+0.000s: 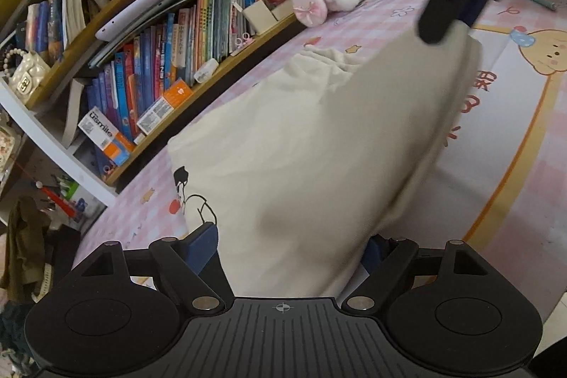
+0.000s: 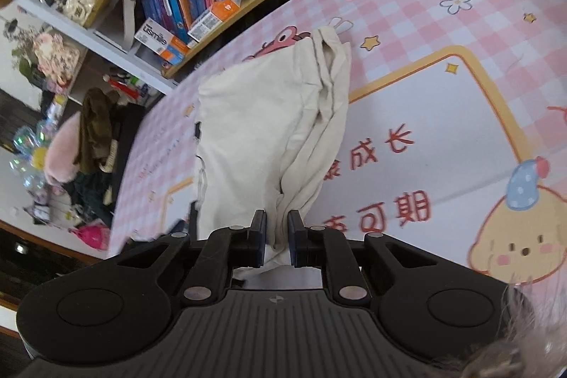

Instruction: Fold clothes

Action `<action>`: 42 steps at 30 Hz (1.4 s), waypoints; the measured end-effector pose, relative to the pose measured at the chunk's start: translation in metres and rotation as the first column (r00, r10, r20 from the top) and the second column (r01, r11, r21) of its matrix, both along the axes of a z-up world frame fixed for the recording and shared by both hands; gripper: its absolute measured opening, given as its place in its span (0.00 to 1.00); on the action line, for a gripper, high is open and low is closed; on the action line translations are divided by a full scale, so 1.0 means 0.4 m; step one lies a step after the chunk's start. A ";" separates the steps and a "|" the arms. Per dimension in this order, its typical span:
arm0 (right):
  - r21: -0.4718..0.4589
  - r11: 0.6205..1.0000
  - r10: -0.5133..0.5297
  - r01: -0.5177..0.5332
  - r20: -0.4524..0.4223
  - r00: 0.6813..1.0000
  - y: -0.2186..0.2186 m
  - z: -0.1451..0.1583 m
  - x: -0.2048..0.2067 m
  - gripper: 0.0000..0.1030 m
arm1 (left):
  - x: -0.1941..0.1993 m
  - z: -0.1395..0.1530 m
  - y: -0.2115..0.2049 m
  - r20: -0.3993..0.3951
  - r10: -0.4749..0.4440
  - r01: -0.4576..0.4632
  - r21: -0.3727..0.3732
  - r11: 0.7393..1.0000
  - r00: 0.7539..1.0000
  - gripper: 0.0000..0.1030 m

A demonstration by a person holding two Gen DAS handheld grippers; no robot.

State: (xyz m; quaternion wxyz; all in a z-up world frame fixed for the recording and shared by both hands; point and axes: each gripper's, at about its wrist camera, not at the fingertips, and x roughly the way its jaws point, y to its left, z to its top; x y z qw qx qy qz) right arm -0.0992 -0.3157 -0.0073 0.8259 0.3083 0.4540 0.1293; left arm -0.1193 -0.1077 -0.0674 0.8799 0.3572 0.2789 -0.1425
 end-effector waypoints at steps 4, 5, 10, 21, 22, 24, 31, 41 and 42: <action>-0.100 0.995 0.018 -0.017 0.002 1.000 0.000 -0.013 -0.019 0.20 | 0.001 0.001 -0.006 0.004 -0.009 0.009 0.012 1.000 1.000 0.81; -0.134 0.991 0.021 -0.020 0.011 1.000 0.002 -0.014 -0.024 0.24 | 0.002 0.001 -0.006 0.004 -0.012 0.012 0.014 1.000 1.000 0.81; -0.395 0.915 0.123 -0.085 0.073 0.990 0.024 -0.016 -0.060 0.48 | 0.007 0.008 -0.004 0.005 -0.014 0.014 0.004 1.000 1.000 0.81; -0.905 0.363 0.691 -0.223 0.101 0.716 0.198 -0.071 -0.160 0.82 | 0.019 0.038 0.009 -0.004 -0.010 0.010 -0.044 0.999 1.000 0.81; -0.921 0.321 0.727 -0.222 0.090 0.681 0.218 -0.080 -0.166 0.82 | 0.021 0.040 0.008 -0.009 -0.009 0.009 -0.046 0.999 1.000 0.81; -0.944 0.254 0.780 -0.210 0.072 0.621 0.258 -0.098 -0.173 0.82 | 0.025 0.044 0.010 -0.017 -0.006 0.005 -0.057 0.998 1.000 0.81; -0.977 0.155 0.835 -0.147 0.050 0.548 0.354 -0.169 -0.166 0.79 | 0.026 0.053 0.034 -0.048 0.014 -0.019 -0.115 0.993 0.999 0.81; -0.991 0.113 0.769 -0.070 0.043 0.637 0.332 -0.189 -0.123 0.33 | -0.061 -0.006 0.072 0.008 -0.112 0.111 0.100 0.989 0.994 0.62; -0.990 0.122 0.764 -0.071 0.048 0.643 0.327 -0.185 -0.120 0.33 | -0.065 -0.008 0.077 0.013 -0.118 0.115 0.122 0.986 0.993 0.59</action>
